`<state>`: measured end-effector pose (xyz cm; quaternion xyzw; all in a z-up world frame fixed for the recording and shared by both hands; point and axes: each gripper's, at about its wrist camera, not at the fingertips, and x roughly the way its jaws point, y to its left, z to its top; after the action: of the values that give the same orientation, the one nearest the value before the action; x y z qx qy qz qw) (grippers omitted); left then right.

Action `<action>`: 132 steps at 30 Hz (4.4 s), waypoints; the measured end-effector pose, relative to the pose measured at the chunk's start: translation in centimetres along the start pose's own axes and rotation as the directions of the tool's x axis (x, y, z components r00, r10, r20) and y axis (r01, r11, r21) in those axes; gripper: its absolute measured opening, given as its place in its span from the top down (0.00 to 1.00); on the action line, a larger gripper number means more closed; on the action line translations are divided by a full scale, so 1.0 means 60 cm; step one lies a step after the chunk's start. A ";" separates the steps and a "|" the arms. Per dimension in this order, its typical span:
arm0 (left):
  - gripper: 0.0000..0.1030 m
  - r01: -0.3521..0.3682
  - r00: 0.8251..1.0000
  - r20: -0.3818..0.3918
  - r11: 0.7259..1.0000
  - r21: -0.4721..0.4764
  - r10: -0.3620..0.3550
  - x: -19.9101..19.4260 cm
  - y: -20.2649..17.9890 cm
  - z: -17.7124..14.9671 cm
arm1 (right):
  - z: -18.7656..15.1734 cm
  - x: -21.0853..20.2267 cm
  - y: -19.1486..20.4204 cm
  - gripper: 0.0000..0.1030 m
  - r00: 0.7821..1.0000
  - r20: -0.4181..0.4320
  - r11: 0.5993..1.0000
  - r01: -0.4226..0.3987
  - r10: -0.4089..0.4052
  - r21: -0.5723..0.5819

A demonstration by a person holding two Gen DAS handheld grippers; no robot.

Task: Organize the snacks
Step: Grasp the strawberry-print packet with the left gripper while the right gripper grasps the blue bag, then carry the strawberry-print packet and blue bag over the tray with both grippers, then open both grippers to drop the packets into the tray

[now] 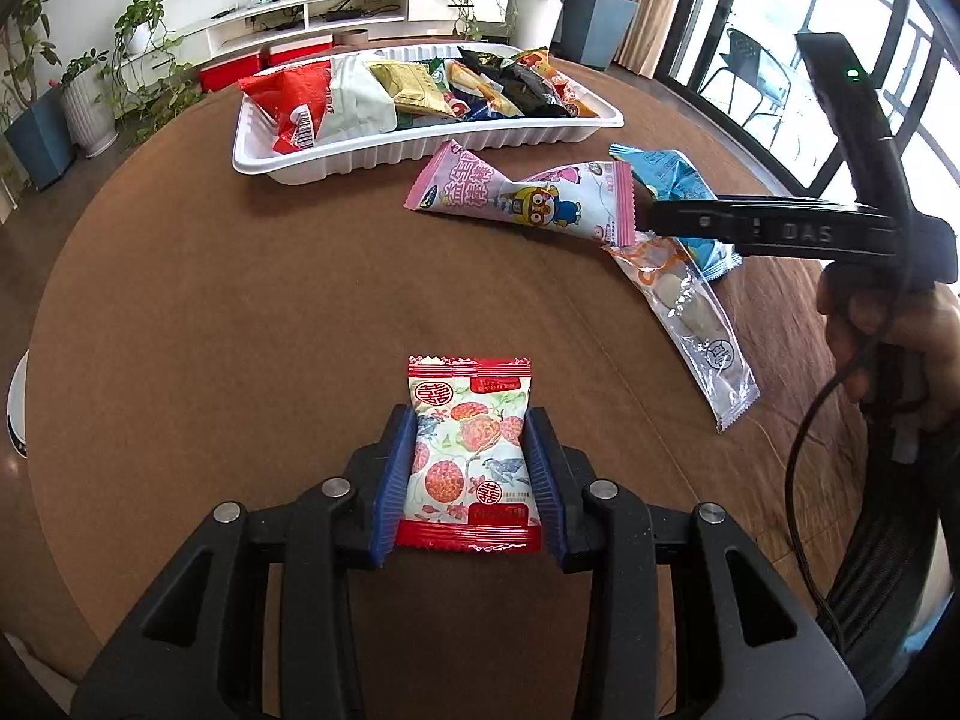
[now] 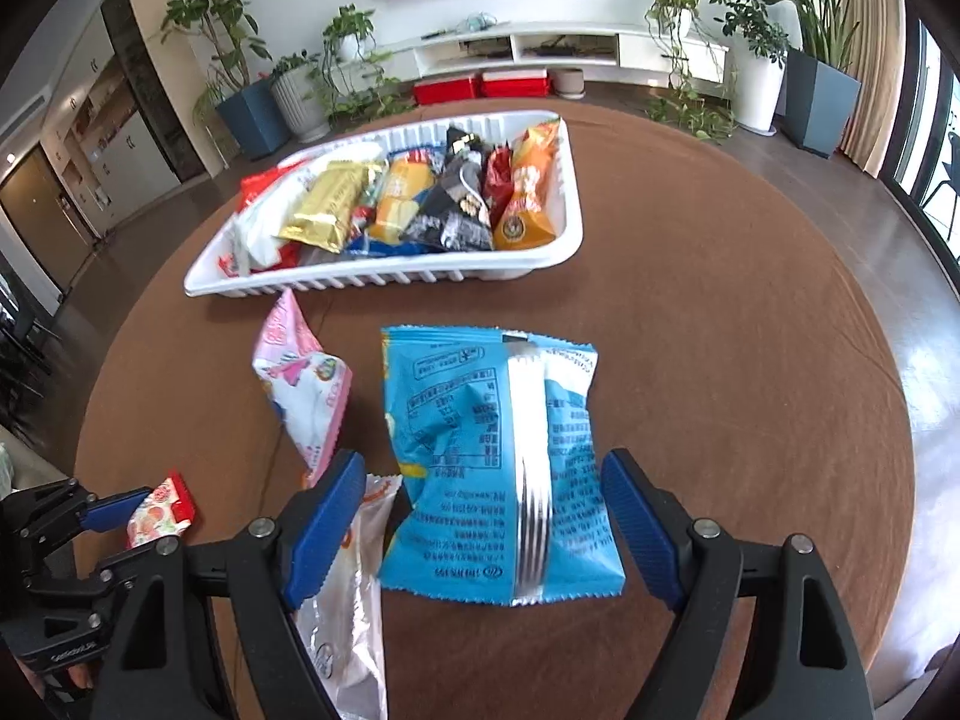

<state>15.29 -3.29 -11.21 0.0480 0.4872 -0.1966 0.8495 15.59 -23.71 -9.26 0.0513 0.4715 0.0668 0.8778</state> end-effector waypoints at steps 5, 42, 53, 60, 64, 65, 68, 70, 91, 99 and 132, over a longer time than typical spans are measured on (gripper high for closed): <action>0.66 0.006 1.000 0.009 1.000 -0.005 -0.006 -0.004 -0.001 -0.006 | -0.001 0.010 -0.006 0.31 1.000 -0.006 1.000 0.006 -0.006 -0.009; 0.62 0.008 1.000 -0.011 1.000 -0.031 -0.008 -0.008 -0.006 -0.005 | -0.063 -0.080 -0.060 0.55 0.991 0.093 0.976 -0.115 0.099 0.184; 0.71 -0.058 0.998 -0.019 0.996 0.070 0.060 0.006 -0.025 0.004 | -0.068 -0.072 -0.055 0.55 0.991 0.090 0.979 -0.113 0.098 0.172; 0.71 -0.047 0.999 0.014 0.998 0.048 0.047 -0.008 -0.017 -0.008 | -0.071 -0.076 -0.052 0.55 0.990 0.104 0.978 -0.114 0.097 0.172; 0.71 -0.032 0.999 0.041 0.999 0.026 0.031 -0.024 -0.010 -0.002 | -0.070 -0.082 -0.056 0.55 0.988 0.116 0.975 -0.123 0.103 0.185; 0.71 -0.023 0.998 0.052 1.000 0.016 0.022 -0.031 -0.007 0.001 | -0.070 -0.083 -0.057 0.55 0.987 0.120 0.974 -0.125 0.104 0.187; 0.71 0.024 0.996 0.089 0.999 -0.029 -0.021 -0.051 0.009 0.017 | -0.067 -0.090 -0.062 0.55 0.986 0.130 0.972 -0.131 0.108 0.193; 0.71 0.042 0.993 0.112 0.998 -0.050 -0.036 -0.063 0.022 0.033 | -0.061 -0.095 -0.067 0.56 0.985 0.135 0.971 -0.134 0.108 0.197; 0.71 0.030 0.978 0.205 0.999 -0.043 -0.020 -0.034 0.093 0.335 | 0.222 -0.069 0.002 0.56 0.982 0.149 0.993 -0.118 0.114 0.016; 0.71 -0.009 0.987 0.159 0.999 -0.043 0.016 0.066 0.101 0.397 | 0.279 0.048 0.030 0.55 0.993 0.041 0.994 -0.114 0.114 -0.005; 0.70 -0.037 0.993 0.112 0.998 -0.057 0.043 0.201 0.131 0.398 | 0.278 0.158 0.049 0.55 0.997 0.003 0.995 -0.071 0.072 -0.070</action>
<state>42.98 -6.04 -9.86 0.0233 0.4424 -0.1683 0.8805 34.52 -19.71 -7.40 0.0376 0.4643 0.1145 0.8774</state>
